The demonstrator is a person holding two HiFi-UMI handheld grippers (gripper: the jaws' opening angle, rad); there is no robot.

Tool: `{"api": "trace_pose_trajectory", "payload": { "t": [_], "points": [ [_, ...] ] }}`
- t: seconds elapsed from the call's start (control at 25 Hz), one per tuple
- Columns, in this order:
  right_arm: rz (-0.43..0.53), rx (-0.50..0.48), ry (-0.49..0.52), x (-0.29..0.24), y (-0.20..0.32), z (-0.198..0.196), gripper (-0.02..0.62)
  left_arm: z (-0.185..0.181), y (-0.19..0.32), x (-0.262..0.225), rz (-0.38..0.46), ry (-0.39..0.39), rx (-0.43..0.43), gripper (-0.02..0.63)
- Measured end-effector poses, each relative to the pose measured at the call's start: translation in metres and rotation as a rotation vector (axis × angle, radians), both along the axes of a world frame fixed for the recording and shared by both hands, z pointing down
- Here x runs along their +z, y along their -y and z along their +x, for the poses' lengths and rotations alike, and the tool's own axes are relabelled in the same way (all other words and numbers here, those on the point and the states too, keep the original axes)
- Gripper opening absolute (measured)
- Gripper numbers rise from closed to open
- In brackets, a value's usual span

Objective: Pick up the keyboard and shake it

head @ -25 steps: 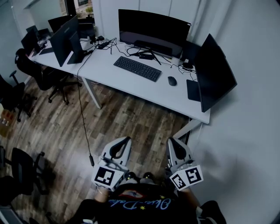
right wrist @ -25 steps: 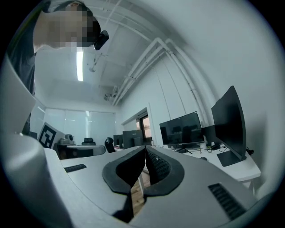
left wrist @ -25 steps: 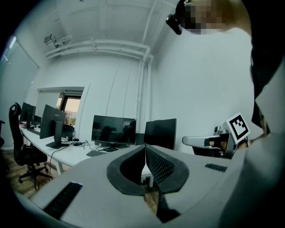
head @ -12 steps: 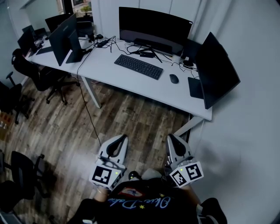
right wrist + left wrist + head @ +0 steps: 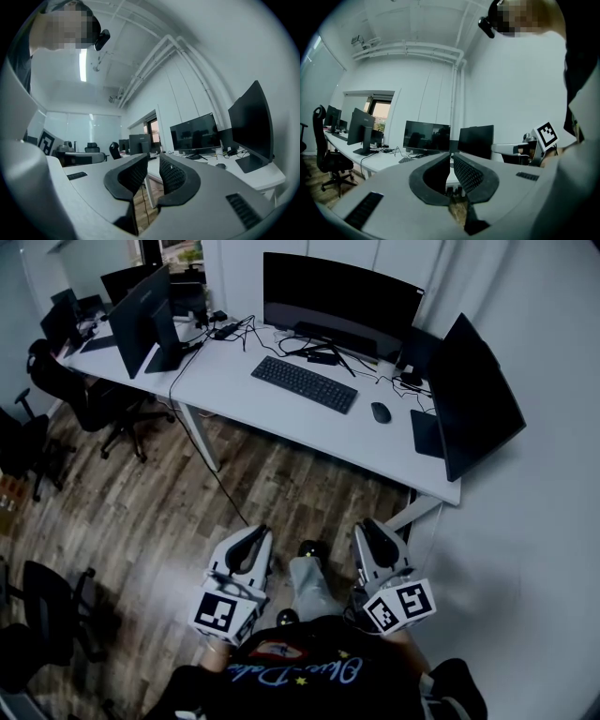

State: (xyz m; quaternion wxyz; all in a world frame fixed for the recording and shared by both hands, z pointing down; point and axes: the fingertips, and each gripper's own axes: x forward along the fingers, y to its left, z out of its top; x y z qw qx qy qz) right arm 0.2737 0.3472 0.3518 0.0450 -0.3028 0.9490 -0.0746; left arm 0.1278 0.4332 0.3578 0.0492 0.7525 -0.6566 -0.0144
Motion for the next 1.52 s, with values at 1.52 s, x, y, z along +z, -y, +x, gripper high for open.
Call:
{"api": "trace_pose_trajectory", "payload": {
  "t": [1.52],
  "points": [
    [-0.133, 0.033, -0.03, 0.059, 0.306, -0.078, 0.101, -0.113, 0.292, 0.029, -0.113, 0.023, -0.022, 0.087]
  ]
}}
